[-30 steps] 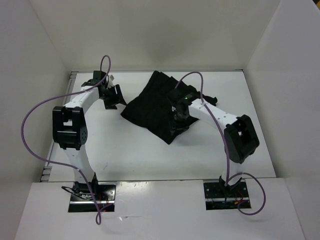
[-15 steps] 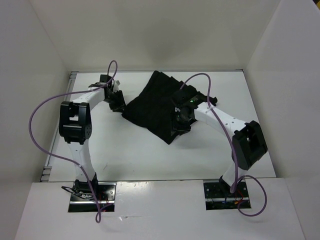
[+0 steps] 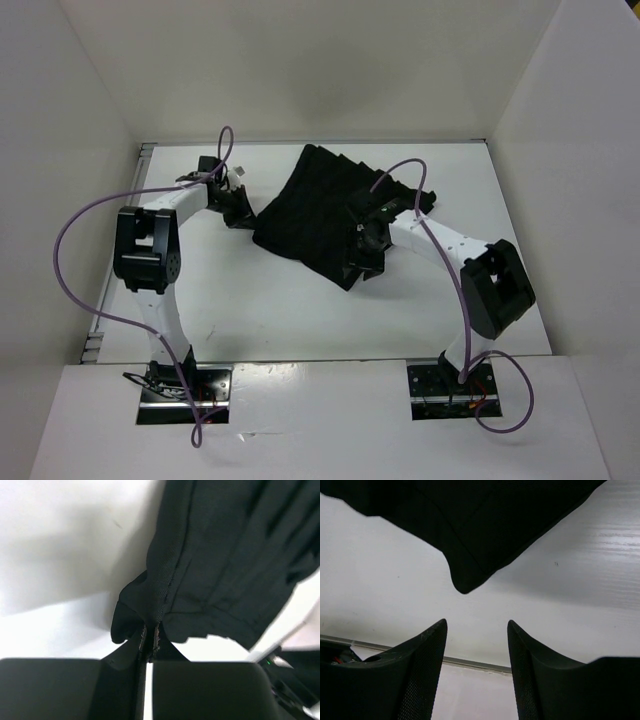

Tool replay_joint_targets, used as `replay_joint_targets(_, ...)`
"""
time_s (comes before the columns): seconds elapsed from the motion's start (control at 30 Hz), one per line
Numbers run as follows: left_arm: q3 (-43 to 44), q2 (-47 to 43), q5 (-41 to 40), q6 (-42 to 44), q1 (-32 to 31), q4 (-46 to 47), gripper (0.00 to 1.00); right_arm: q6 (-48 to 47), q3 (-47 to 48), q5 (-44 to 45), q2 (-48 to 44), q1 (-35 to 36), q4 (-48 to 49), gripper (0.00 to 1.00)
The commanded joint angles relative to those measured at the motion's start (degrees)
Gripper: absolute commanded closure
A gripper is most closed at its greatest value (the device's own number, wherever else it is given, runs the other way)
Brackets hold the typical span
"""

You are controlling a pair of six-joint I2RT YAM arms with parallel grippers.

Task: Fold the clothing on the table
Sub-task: Flatten the skirt out

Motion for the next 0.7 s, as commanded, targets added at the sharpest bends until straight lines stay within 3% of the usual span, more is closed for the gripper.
replay_joint_targets(0.0,-1.46,-5.86,6.01,-0.96,-0.14,2.3,1.0,4.95,-2.64,-1.24,0.23,-2.22,4.62,0.43)
replay_joint_targets(0.4,-3.22,-8.4,8.99,-1.57,-0.14,1.69,1.0,9.26,-3.88,1.83,4.0,-3.89,9.63,0.43)
replay_joint_targets(0.57,-9.44,-10.25,16.02,-7.01,3.46,8.45,1.0,9.26,-3.36,3.07,8.4,-3.89,11.74,0.47)
replay_joint_targets(0.67,-11.91,-12.53,15.5,-8.78,4.87,9.68,1.0,9.26,-3.35,3.77,8.93,-3.89,13.07,0.47)
